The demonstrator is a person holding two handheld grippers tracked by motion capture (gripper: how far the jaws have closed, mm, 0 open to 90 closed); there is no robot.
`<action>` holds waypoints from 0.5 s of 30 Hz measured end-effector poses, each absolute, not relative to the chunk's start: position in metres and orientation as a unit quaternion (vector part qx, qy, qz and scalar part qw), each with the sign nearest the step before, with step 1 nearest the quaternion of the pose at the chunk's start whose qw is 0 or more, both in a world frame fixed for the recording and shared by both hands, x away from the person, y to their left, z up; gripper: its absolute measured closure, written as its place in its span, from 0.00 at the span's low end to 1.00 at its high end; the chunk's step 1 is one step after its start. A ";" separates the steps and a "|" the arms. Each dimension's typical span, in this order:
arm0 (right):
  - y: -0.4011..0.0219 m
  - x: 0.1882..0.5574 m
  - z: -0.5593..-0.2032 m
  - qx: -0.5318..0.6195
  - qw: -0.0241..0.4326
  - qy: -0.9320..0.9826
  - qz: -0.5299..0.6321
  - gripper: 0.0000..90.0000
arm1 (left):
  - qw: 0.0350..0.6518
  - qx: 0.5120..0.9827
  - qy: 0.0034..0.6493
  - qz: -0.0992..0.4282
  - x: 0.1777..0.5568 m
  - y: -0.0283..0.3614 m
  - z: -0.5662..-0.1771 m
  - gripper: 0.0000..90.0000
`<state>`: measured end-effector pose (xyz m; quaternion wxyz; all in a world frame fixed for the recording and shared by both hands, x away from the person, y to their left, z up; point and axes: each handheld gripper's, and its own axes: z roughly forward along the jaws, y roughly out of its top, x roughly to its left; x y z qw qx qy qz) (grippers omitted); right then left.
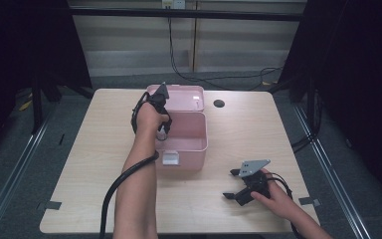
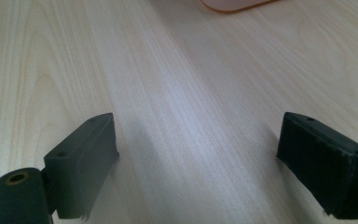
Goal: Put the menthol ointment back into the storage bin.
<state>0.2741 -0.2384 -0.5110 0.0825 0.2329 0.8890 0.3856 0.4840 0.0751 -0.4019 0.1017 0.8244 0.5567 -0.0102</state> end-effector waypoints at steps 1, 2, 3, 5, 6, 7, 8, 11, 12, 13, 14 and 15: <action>-0.238 0.274 -0.511 0.233 0.082 0.889 0.386 0.12 | 0.100 0.826 0.555 -0.010 0.484 0.076 -0.403 0.56; -0.238 0.274 -0.511 0.233 0.082 0.889 0.386 0.12 | 0.101 0.824 0.558 -0.006 0.485 0.077 -0.406 0.56; -0.238 0.274 -0.511 0.233 0.082 0.889 0.386 0.12 | 0.102 0.823 0.558 -0.008 0.485 0.077 -0.407 0.56; -0.238 0.274 -0.511 0.232 0.083 0.889 0.386 0.12 | 0.102 0.822 0.560 -0.007 0.485 0.077 -0.408 0.56; -0.238 0.274 -0.511 0.233 0.082 0.889 0.386 0.12 | 0.105 0.820 0.562 -0.006 0.485 0.076 -0.410 0.56; -0.238 0.274 -0.511 0.233 0.082 0.889 0.386 0.12 | 0.105 0.820 0.562 -0.006 0.485 0.076 -0.410 0.56; -0.238 0.274 -0.511 0.232 0.083 0.889 0.386 0.12 | 0.106 0.820 0.562 -0.009 0.485 0.075 -0.410 0.56; -0.238 0.274 -0.511 0.233 0.082 0.889 0.386 0.12 | 0.106 0.823 0.557 -0.004 0.485 0.073 -0.411 0.56; -0.238 0.274 -0.511 0.232 0.083 0.889 0.386 0.12 | 0.106 0.825 0.555 -0.005 0.486 0.072 -0.412 0.56; -0.238 0.274 -0.511 0.232 0.083 0.889 0.386 0.12 | 0.106 0.825 0.555 -0.005 0.486 0.072 -0.412 0.56; -0.238 0.274 -0.511 0.233 0.082 0.889 0.386 0.12 | 0.110 0.823 0.557 -0.003 0.486 0.070 -0.413 0.56; -0.238 0.274 -0.511 0.232 0.083 0.889 0.386 0.12 | 0.107 0.825 0.554 -0.004 0.487 0.069 -0.414 0.56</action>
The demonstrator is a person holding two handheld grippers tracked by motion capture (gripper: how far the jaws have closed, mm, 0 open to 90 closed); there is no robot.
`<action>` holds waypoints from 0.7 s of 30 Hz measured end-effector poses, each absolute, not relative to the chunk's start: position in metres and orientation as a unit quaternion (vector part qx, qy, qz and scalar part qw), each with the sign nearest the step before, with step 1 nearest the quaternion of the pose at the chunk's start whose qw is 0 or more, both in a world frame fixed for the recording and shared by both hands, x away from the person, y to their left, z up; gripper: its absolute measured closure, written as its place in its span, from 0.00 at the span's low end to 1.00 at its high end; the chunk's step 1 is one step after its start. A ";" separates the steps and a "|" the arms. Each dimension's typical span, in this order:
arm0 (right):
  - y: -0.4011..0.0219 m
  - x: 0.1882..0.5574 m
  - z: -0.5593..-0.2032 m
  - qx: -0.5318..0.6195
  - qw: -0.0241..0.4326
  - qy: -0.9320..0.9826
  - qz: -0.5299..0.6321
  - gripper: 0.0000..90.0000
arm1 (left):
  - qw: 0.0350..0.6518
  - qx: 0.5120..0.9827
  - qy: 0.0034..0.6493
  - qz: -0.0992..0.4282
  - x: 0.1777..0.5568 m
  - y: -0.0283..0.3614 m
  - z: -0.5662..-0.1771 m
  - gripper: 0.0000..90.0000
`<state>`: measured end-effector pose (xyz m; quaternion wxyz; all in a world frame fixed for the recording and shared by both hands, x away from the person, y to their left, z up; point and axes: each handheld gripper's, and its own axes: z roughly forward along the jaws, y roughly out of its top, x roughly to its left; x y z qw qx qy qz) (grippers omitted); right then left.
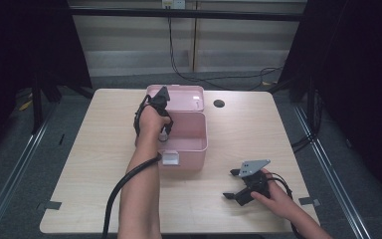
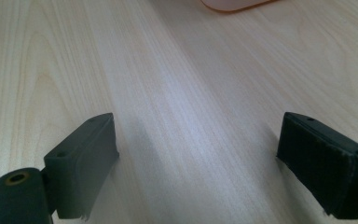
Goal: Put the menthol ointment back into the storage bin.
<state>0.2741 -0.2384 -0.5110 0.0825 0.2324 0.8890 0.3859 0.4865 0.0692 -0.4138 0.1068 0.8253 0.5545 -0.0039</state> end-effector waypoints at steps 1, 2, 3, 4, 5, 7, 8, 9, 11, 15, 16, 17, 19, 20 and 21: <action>-0.238 0.274 -0.511 0.232 0.083 0.889 0.386 0.12 | 0.109 0.824 0.556 -0.007 0.487 0.068 -0.415 0.56; -0.238 0.274 -0.511 0.232 0.083 0.889 0.386 0.12 | 0.109 0.824 0.556 -0.007 0.487 0.068 -0.415 0.56; -0.238 0.274 -0.511 0.233 0.082 0.889 0.386 0.12 | 0.109 0.824 0.556 -0.009 0.487 0.068 -0.416 0.56; -0.238 0.274 -0.511 0.233 0.082 0.889 0.386 0.12 | 0.109 0.824 0.556 -0.009 0.487 0.068 -0.416 0.56; -0.238 0.274 -0.511 0.233 0.082 0.889 0.385 0.12 | 0.107 0.825 0.555 -0.008 0.488 0.067 -0.418 0.56; -0.238 0.274 -0.511 0.233 0.082 0.889 0.385 0.12 | 0.108 0.825 0.554 -0.009 0.488 0.065 -0.420 0.56; -0.238 0.274 -0.511 0.233 0.082 0.889 0.385 0.12 | 0.108 0.825 0.554 -0.009 0.488 0.065 -0.420 0.56; -0.238 0.274 -0.511 0.232 0.082 0.889 0.386 0.12 | 0.108 0.825 0.554 -0.007 0.488 0.065 -0.421 0.56; -0.238 0.274 -0.511 0.233 0.081 0.889 0.386 0.12 | 0.110 0.825 0.555 -0.006 0.488 0.063 -0.424 0.55; -0.238 0.274 -0.511 0.233 0.081 0.889 0.385 0.12 | 0.110 0.826 0.553 -0.003 0.489 0.063 -0.426 0.55; -0.238 0.274 -0.511 0.233 0.082 0.889 0.385 0.12 | 0.110 0.825 0.554 -0.003 0.489 0.063 -0.426 0.55; -0.238 0.274 -0.511 0.233 0.081 0.889 0.386 0.12 | 0.112 0.823 0.557 0.000 0.489 0.062 -0.427 0.55; -0.238 0.274 -0.511 0.233 0.082 0.889 0.386 0.12 | 0.111 0.825 0.554 -0.004 0.489 0.063 -0.427 0.55; -0.238 0.274 -0.511 0.233 0.082 0.889 0.386 0.12 | 0.109 0.828 0.550 -0.002 0.489 0.063 -0.428 0.55; -0.238 0.274 -0.511 0.233 0.082 0.889 0.386 0.12 | 0.112 0.826 0.552 -0.002 0.489 0.062 -0.428 0.55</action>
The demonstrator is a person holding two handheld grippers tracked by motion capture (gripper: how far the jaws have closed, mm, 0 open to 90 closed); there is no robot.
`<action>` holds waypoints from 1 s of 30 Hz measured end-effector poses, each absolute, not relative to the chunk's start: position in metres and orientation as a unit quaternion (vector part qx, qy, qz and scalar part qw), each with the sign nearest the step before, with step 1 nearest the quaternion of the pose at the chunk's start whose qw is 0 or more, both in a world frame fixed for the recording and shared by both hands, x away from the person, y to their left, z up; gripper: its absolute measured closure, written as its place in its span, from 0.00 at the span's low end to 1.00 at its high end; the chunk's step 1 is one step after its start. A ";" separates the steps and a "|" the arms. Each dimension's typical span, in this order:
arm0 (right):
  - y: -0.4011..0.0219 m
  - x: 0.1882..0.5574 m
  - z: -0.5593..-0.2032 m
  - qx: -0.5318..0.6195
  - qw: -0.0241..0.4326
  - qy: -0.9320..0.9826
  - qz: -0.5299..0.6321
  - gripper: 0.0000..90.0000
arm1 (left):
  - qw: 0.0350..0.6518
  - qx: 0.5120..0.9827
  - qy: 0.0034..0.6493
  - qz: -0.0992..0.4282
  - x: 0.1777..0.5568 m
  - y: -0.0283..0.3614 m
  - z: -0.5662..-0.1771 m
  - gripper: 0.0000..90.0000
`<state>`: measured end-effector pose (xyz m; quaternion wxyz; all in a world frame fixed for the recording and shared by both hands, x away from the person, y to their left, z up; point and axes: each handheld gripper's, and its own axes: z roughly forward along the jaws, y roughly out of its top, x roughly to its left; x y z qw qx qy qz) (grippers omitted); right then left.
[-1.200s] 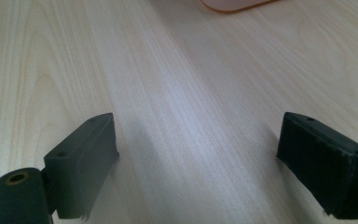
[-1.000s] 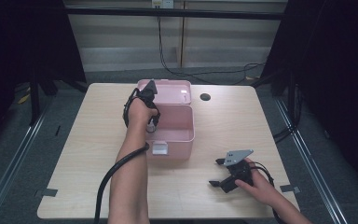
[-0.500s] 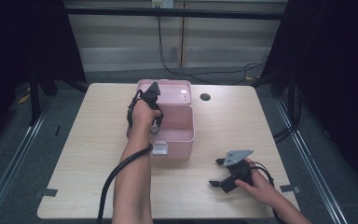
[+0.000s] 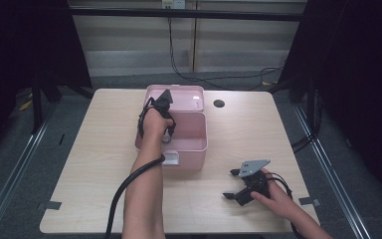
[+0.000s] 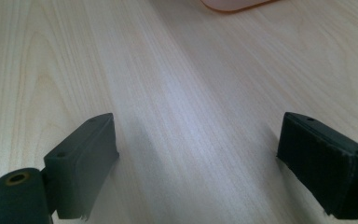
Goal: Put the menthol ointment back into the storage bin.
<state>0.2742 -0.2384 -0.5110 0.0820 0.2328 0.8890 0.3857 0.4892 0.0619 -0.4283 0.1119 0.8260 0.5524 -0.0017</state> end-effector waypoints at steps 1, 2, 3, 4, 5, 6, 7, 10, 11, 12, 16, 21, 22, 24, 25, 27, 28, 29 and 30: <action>-0.238 0.274 -0.511 0.233 0.082 0.889 0.386 0.12 | 0.112 0.826 0.552 -0.002 0.489 0.062 -0.428 0.55; -0.238 0.274 -0.511 0.233 0.081 0.889 0.386 0.12 | 0.112 0.825 0.554 0.000 0.489 0.061 -0.430 0.55; -0.238 0.274 -0.511 0.233 0.081 0.889 0.386 0.12 | 0.112 0.825 0.554 0.000 0.489 0.061 -0.430 0.55; -0.238 0.274 -0.511 0.233 0.081 0.889 0.386 0.12 | 0.114 0.826 0.552 0.000 0.489 0.061 -0.431 0.55; -0.238 0.274 -0.511 0.233 0.081 0.889 0.385 0.12 | 0.115 0.825 0.553 0.001 0.489 0.060 -0.432 0.55; -0.238 0.274 -0.511 0.233 0.081 0.889 0.386 0.12 | 0.115 0.827 0.551 0.002 0.489 0.060 -0.432 0.55; -0.238 0.274 -0.511 0.233 0.081 0.889 0.386 0.12 | 0.115 0.827 0.551 0.002 0.489 0.060 -0.432 0.55; -0.238 0.274 -0.511 0.233 0.081 0.889 0.386 0.12 | 0.117 0.827 0.550 0.002 0.490 0.059 -0.434 0.55; -0.238 0.274 -0.511 0.233 0.081 0.889 0.386 0.12 | 0.117 0.827 0.550 0.002 0.490 0.059 -0.434 0.55; -0.238 0.274 -0.511 0.233 0.081 0.889 0.385 0.12 | 0.117 0.827 0.550 0.003 0.490 0.060 -0.434 0.55; -0.238 0.274 -0.511 0.233 0.082 0.889 0.386 0.12 | 0.117 0.826 0.552 0.003 0.489 0.061 -0.434 0.55; -0.238 0.274 -0.511 0.233 0.082 0.889 0.386 0.12 | 0.123 0.825 0.552 0.007 0.489 0.063 -0.433 0.54; -0.238 0.274 -0.511 0.233 0.082 0.889 0.386 0.12 | 0.126 0.822 0.555 0.008 0.489 0.063 -0.433 0.53; -0.238 0.274 -0.511 0.233 0.081 0.889 0.385 0.12 | 0.125 0.824 0.552 0.008 0.489 0.063 -0.432 0.53; -0.238 0.274 -0.511 0.233 0.081 0.889 0.385 0.12 | 0.125 0.825 0.551 0.010 0.489 0.063 -0.432 0.53; -0.238 0.274 -0.511 0.233 0.082 0.889 0.386 0.12 | 0.125 0.827 0.549 0.007 0.488 0.063 -0.431 0.52; -0.238 0.274 -0.511 0.233 0.082 0.889 0.386 0.12 | 0.125 0.825 0.552 0.006 0.488 0.063 -0.432 0.52; -0.238 0.274 -0.511 0.233 0.082 0.889 0.386 0.12 | 0.125 0.825 0.552 0.006 0.488 0.063 -0.432 0.51; -0.238 0.274 -0.511 0.233 0.082 0.889 0.386 0.12 | 0.125 0.825 0.552 0.007 0.487 0.063 -0.432 0.51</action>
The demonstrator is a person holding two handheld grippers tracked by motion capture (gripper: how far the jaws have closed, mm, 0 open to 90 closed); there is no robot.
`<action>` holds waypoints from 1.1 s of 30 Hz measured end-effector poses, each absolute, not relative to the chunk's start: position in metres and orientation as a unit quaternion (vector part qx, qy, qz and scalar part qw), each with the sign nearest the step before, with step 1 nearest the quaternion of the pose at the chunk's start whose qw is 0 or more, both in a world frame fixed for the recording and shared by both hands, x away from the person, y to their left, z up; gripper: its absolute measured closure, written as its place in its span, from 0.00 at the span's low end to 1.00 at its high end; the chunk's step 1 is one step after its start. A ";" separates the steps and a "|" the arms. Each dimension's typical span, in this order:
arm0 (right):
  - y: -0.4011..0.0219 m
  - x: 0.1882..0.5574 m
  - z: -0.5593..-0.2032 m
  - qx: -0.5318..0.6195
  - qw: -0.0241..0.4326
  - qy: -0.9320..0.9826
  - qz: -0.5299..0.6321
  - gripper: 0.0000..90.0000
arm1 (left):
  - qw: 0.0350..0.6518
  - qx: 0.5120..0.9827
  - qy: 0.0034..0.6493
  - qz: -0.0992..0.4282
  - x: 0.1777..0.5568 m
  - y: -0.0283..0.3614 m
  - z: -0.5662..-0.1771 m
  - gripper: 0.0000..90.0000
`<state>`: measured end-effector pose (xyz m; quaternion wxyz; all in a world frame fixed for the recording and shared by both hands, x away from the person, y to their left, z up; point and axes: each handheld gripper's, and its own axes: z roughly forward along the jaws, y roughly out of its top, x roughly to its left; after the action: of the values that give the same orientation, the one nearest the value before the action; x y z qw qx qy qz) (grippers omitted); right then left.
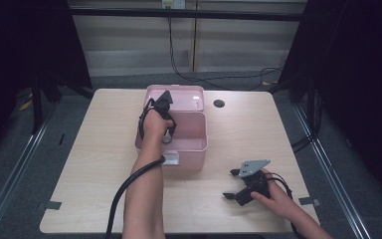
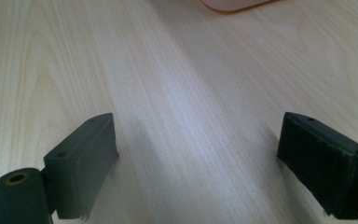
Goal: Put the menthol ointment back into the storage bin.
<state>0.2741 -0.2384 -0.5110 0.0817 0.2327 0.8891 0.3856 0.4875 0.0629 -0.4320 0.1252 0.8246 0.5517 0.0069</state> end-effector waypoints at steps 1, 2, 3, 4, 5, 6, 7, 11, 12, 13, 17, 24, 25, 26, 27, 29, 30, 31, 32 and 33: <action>-0.238 0.274 -0.511 0.233 0.081 0.889 0.385 0.12 | 0.125 0.824 0.552 0.007 0.487 0.063 -0.432 0.51; -0.238 0.274 -0.511 0.233 0.081 0.889 0.385 0.12 | 0.127 0.824 0.552 0.006 0.487 0.062 -0.432 0.51; -0.238 0.274 -0.511 0.233 0.081 0.889 0.385 0.12 | 0.127 0.824 0.552 0.006 0.487 0.062 -0.432 0.50; -0.238 0.274 -0.511 0.233 0.082 0.889 0.386 0.12 | 0.126 0.825 0.551 0.007 0.487 0.062 -0.431 0.49; -0.238 0.274 -0.511 0.233 0.082 0.889 0.386 0.12 | 0.126 0.825 0.551 0.007 0.487 0.062 -0.431 0.49; -0.238 0.274 -0.511 0.233 0.082 0.889 0.385 0.12 | 0.125 0.825 0.552 0.006 0.487 0.062 -0.430 0.48; -0.238 0.274 -0.511 0.233 0.082 0.889 0.385 0.12 | 0.125 0.825 0.552 0.006 0.487 0.062 -0.430 0.47; -0.238 0.274 -0.511 0.233 0.081 0.889 0.385 0.12 | 0.124 0.826 0.550 0.005 0.486 0.063 -0.427 0.43; -0.238 0.274 -0.511 0.233 0.082 0.889 0.385 0.12 | 0.126 0.827 0.548 0.004 0.486 0.063 -0.425 0.42; -0.238 0.274 -0.511 0.233 0.082 0.889 0.386 0.12 | 0.126 0.825 0.550 0.003 0.485 0.063 -0.424 0.41; -0.238 0.274 -0.511 0.233 0.082 0.889 0.386 0.12 | 0.128 0.823 0.554 0.002 0.484 0.064 -0.422 0.37; -0.238 0.274 -0.511 0.232 0.082 0.889 0.386 0.12 | 0.125 0.826 0.549 -0.001 0.480 0.066 -0.416 0.32; -0.238 0.274 -0.511 0.232 0.082 0.889 0.386 0.12 | 0.128 0.825 0.550 -0.004 0.479 0.067 -0.415 0.32; -0.238 0.274 -0.511 0.232 0.082 0.889 0.386 0.12 | 0.128 0.824 0.551 -0.003 0.479 0.067 -0.415 0.31; -0.238 0.274 -0.511 0.232 0.082 0.889 0.386 0.12 | 0.128 0.824 0.551 -0.003 0.479 0.067 -0.415 0.31; -0.238 0.274 -0.511 0.233 0.082 0.889 0.386 0.12 | 0.127 0.827 0.548 -0.002 0.478 0.069 -0.412 0.31; -0.238 0.274 -0.511 0.233 0.082 0.889 0.386 0.12 | 0.130 0.826 0.548 -0.003 0.477 0.069 -0.410 0.30; -0.238 0.274 -0.511 0.233 0.082 0.889 0.386 0.12 | 0.130 0.826 0.548 -0.003 0.477 0.069 -0.410 0.30; -0.238 0.274 -0.511 0.233 0.082 0.889 0.386 0.12 | 0.131 0.828 0.545 -0.003 0.476 0.069 -0.408 0.30; -0.238 0.274 -0.511 0.233 0.082 0.889 0.386 0.12 | 0.131 0.828 0.545 -0.003 0.476 0.069 -0.408 0.30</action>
<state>0.2741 -0.2384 -0.5111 0.0822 0.2325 0.8890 0.3857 0.4757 0.0694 -0.4076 0.1312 0.8280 0.5451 -0.0032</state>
